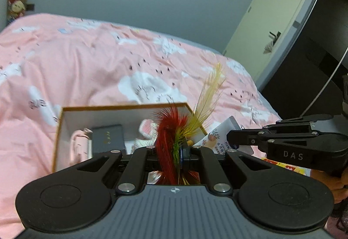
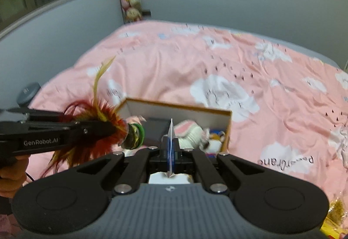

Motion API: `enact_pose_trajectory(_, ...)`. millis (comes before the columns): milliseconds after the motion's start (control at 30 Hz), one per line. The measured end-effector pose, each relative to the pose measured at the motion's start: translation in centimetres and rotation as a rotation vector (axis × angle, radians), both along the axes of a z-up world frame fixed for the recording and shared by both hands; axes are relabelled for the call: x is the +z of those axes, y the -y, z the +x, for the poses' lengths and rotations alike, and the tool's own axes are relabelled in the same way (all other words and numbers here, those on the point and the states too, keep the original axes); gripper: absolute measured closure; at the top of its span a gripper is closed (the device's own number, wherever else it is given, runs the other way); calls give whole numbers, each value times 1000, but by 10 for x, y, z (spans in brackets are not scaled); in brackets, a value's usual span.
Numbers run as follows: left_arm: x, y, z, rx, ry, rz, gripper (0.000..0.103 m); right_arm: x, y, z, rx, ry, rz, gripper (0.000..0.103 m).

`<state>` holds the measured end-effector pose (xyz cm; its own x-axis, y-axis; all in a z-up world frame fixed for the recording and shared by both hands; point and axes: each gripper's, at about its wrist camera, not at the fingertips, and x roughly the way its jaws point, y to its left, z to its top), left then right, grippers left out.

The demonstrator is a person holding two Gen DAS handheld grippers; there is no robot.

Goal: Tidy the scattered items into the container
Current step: 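Carry the feather toy and lotion tube over the orange box with both grippers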

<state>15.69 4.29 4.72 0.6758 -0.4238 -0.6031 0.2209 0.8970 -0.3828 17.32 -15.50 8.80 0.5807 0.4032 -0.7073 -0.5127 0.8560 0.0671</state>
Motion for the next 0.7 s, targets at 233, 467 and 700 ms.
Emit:
enact_pose_trajectory(233, -37, 2, 25, -21, -93, -49, 93, -27, -6, 25, -22, -73, -136, 102)
enact_pose_trajectory(467, -46, 0, 27, -40, -102, -58, 93, -41, -10, 36, -38, -117, -201, 102)
enact_pose_trajectory(700, -65, 18, 36, -92, -148, -58, 93, -59, -14, 43, -49, -173, -256, 102)
